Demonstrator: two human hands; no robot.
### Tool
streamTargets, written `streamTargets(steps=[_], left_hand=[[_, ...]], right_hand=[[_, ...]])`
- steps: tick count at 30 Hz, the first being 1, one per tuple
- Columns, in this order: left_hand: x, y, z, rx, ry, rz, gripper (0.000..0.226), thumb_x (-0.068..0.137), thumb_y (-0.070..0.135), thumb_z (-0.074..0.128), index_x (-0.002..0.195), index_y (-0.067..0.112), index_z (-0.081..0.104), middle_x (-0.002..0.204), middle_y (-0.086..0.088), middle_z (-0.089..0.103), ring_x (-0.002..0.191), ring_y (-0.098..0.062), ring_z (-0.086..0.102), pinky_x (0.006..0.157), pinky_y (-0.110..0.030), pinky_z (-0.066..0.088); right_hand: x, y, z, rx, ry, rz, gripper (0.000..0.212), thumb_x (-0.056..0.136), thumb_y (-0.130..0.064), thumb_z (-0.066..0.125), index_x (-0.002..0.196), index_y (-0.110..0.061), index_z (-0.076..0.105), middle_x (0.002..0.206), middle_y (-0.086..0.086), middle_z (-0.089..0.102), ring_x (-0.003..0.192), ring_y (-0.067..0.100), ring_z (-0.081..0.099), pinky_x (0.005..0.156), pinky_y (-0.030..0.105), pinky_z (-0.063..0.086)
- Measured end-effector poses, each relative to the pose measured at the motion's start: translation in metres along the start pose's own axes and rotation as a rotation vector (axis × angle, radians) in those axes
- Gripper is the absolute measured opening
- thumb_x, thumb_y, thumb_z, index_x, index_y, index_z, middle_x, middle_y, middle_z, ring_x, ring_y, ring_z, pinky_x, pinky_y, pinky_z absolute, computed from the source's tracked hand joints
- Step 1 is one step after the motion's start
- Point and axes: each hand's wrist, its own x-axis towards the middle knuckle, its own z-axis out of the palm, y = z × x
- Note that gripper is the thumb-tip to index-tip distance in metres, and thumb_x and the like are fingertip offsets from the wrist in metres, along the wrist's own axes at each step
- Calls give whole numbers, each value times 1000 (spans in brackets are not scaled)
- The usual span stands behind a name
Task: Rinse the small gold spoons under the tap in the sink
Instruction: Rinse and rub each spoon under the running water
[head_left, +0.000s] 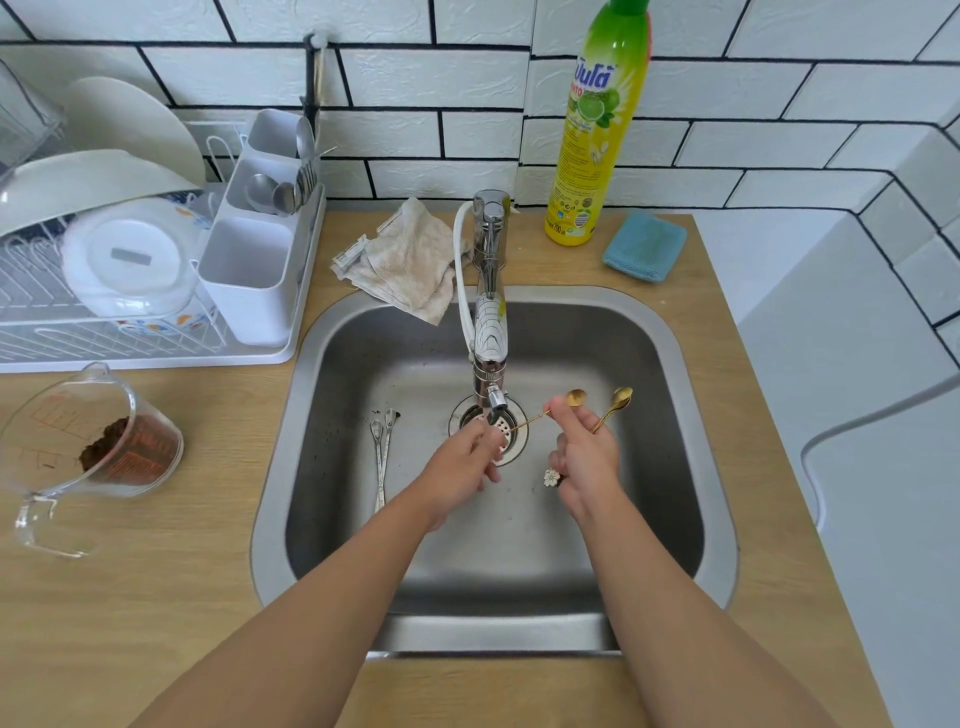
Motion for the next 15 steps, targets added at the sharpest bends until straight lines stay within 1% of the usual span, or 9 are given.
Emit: streamTargets(steps=[1, 2, 4, 6, 8, 10, 11, 13, 15], left_hand=[[-1, -2, 0, 23, -3, 27, 29, 106, 31, 43, 91, 15, 62, 74, 9, 60, 58, -8, 57, 58, -21, 42], [-2, -3, 0, 40, 13, 43, 32, 106, 32, 43, 85, 18, 63, 71, 8, 61, 55, -7, 57, 56, -19, 42], [-4, -4, 1, 116, 77, 47, 45, 103, 43, 45, 67, 23, 62, 57, 8, 58, 48, -7, 52, 53, -18, 42], [-5, -2, 1, 235, 95, 48, 56, 101, 52, 45, 54, 24, 58, 48, 8, 57, 45, -5, 51, 52, -17, 40], [-6, 0, 1, 218, 30, 62, 49, 102, 47, 46, 62, 24, 61, 53, 8, 60, 44, -6, 51, 51, -17, 40], [-8, -1, -2, 151, -30, 95, 37, 105, 38, 44, 79, 20, 64, 65, 7, 63, 45, -9, 52, 50, -17, 42], [-10, -3, -4, 141, -39, 112, 33, 106, 34, 43, 83, 20, 63, 69, 7, 63, 47, -10, 53, 51, -17, 43], [-12, -10, -11, 140, -45, 110, 30, 107, 29, 41, 88, 19, 62, 72, 5, 60, 51, -10, 54, 54, -18, 44], [-17, -21, -20, 169, -62, 68, 30, 107, 27, 40, 88, 17, 62, 73, 3, 59, 54, -11, 54, 57, -19, 43]], right_hand=[[0, 0, 0, -16, 6, -1, 8, 93, -19, 76, 90, -13, 72, 81, -1, 70, 39, 3, 22, 38, 20, 18], [-1, 0, 0, -37, 5, -2, 9, 93, -20, 76, 90, -13, 72, 80, 0, 67, 40, 4, 22, 38, 20, 18], [-4, 1, 3, -108, -15, 6, 8, 92, -19, 77, 89, -13, 72, 76, 1, 62, 40, 4, 23, 38, 20, 19], [-8, 2, 8, -179, -64, 20, 9, 91, -18, 79, 88, -14, 71, 62, -6, 57, 37, 3, 25, 36, 19, 22], [-13, 3, 12, -182, -108, 33, 10, 91, -15, 78, 93, -11, 69, 54, -11, 59, 34, 1, 34, 35, 14, 29], [-18, 6, 15, -197, -181, 40, 13, 91, -12, 78, 98, -6, 68, 63, -5, 67, 35, -2, 48, 38, 9, 35], [-21, 8, 17, -209, -211, 40, 14, 91, -10, 77, 100, -4, 68, 68, -1, 70, 36, -2, 51, 39, 8, 37], [-24, 9, 19, -215, -216, 28, 12, 91, -7, 77, 98, -4, 68, 72, 2, 70, 36, -2, 51, 39, 8, 37], [-22, 8, 21, -198, -179, 12, 11, 90, -8, 78, 92, -7, 68, 70, -1, 71, 37, -3, 50, 39, 8, 38]])
